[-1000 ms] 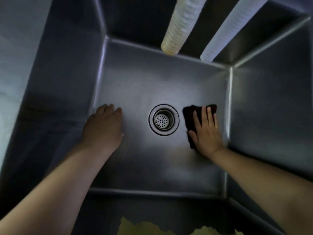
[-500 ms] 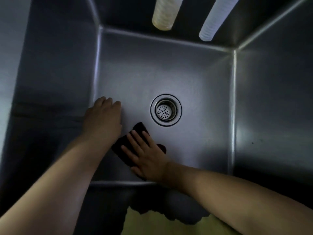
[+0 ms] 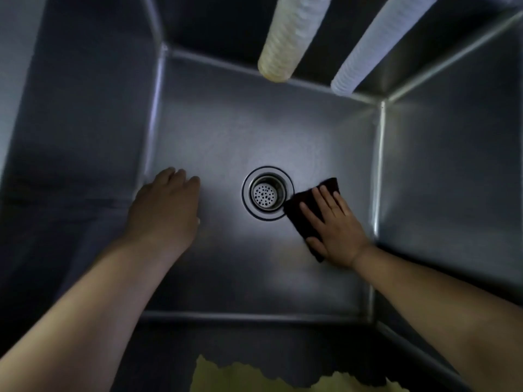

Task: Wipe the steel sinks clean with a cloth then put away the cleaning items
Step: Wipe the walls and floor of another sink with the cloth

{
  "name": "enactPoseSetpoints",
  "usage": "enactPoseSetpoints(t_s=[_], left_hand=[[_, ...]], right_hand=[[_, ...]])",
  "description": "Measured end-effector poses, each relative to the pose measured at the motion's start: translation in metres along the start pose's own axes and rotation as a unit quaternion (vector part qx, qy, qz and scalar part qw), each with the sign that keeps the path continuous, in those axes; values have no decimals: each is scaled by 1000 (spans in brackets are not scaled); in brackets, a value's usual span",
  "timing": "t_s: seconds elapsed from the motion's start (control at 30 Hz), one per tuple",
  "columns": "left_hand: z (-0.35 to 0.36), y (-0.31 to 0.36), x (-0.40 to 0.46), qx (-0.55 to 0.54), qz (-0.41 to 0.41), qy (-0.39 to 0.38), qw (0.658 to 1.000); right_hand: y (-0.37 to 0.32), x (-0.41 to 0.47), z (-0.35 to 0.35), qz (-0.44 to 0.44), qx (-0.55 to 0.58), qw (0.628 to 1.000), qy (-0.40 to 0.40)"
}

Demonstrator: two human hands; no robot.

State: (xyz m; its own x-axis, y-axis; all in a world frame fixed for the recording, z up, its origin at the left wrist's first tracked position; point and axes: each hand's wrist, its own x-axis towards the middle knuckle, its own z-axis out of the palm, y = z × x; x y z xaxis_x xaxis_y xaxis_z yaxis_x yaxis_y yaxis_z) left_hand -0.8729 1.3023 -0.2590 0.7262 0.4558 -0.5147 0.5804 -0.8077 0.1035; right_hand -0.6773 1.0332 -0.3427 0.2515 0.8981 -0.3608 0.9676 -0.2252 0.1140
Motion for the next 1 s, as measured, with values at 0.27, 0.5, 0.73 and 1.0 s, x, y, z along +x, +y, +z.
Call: enactPoseSetpoints(t_s=[0.27,0.5,0.73,1.0], left_hand=[[-1,3,0,11,5,5,1000],[2,-2,3,34,1,7,999],[5,-7,3,48,-9,5,999],[10,-14,5,57,-15,1,998]], right_hand=[[52,100,-30,94,48,993,43],[-5,209,-60,259,98,958,73],[-91,225,-75,-58,55,994,81],[-48,255,-78,-13,57,992,110]])
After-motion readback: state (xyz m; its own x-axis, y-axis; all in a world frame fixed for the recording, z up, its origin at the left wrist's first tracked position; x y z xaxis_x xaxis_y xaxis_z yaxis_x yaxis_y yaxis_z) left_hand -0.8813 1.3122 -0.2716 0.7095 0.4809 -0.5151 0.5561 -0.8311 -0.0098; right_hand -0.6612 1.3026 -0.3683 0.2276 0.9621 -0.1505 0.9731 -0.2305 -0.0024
